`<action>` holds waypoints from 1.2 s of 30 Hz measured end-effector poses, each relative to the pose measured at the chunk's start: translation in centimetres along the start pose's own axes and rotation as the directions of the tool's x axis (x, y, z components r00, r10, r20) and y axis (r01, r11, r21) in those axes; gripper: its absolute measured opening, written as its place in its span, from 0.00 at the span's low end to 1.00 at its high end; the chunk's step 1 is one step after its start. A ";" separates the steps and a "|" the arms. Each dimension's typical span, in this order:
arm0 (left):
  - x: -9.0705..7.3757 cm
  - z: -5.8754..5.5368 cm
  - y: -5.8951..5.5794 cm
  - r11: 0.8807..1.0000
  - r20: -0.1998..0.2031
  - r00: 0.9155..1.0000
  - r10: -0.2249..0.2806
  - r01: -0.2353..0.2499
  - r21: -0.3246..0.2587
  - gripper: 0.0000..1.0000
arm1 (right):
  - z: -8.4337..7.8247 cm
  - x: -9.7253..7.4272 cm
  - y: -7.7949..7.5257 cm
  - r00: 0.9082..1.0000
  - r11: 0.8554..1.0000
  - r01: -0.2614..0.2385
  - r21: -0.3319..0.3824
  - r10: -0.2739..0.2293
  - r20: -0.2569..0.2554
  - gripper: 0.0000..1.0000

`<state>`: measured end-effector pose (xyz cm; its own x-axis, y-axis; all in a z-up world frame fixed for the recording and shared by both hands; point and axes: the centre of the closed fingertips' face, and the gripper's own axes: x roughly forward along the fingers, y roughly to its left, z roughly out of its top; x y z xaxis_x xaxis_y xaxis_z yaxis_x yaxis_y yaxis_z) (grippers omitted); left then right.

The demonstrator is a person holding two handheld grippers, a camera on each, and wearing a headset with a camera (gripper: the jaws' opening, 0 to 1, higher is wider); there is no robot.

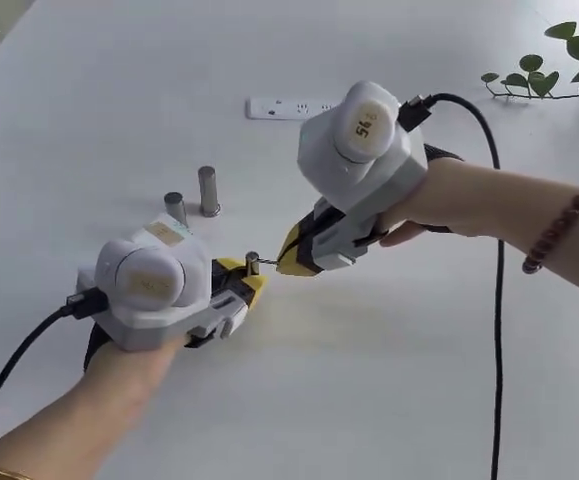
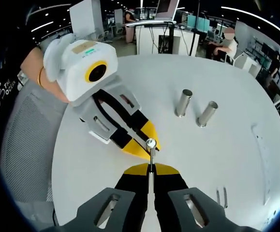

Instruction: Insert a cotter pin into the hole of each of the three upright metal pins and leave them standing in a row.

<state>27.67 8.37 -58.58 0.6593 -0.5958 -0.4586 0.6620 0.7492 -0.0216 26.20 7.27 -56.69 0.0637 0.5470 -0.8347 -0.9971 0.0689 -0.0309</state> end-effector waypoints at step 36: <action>0.2 0.1 0.0 0.999 0.001 0.999 0.046 -0.046 -0.024 0.07 | 0.3 -0.2 -0.1 1.000 0.998 0.018 0.059 -0.019 0.008 0.04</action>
<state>27.84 8.27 -58.62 0.6897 -0.5610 -0.4578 0.6223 0.7825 -0.0215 26.28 7.39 -56.36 0.0827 0.5524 -0.8295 -0.9917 0.1276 -0.0139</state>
